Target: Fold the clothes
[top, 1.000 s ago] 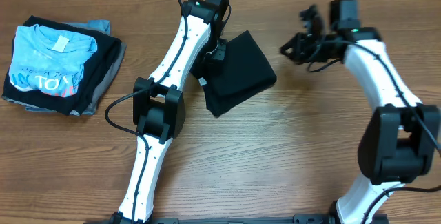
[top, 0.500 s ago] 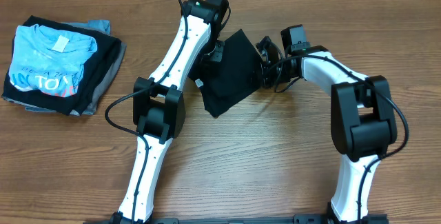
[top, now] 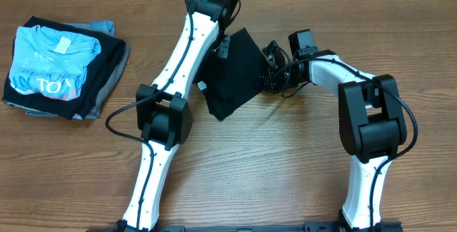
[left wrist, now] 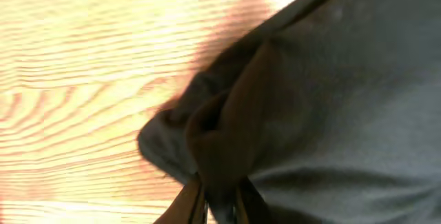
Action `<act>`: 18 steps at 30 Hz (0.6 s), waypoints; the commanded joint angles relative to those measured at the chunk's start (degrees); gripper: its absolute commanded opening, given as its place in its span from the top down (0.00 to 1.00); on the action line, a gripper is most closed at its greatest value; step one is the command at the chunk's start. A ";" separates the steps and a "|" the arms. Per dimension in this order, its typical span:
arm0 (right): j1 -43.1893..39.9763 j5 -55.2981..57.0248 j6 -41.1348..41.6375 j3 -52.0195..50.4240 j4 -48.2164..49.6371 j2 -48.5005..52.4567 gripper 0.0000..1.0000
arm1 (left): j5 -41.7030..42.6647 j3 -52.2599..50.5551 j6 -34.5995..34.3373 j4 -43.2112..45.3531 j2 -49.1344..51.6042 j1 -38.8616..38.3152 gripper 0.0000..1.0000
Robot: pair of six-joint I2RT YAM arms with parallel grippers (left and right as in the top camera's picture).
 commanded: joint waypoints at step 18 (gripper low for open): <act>-0.04 5.35 -0.68 -0.63 -0.98 2.86 0.96 | 37.79 -2.25 11.87 7.80 -3.50 10.49 0.96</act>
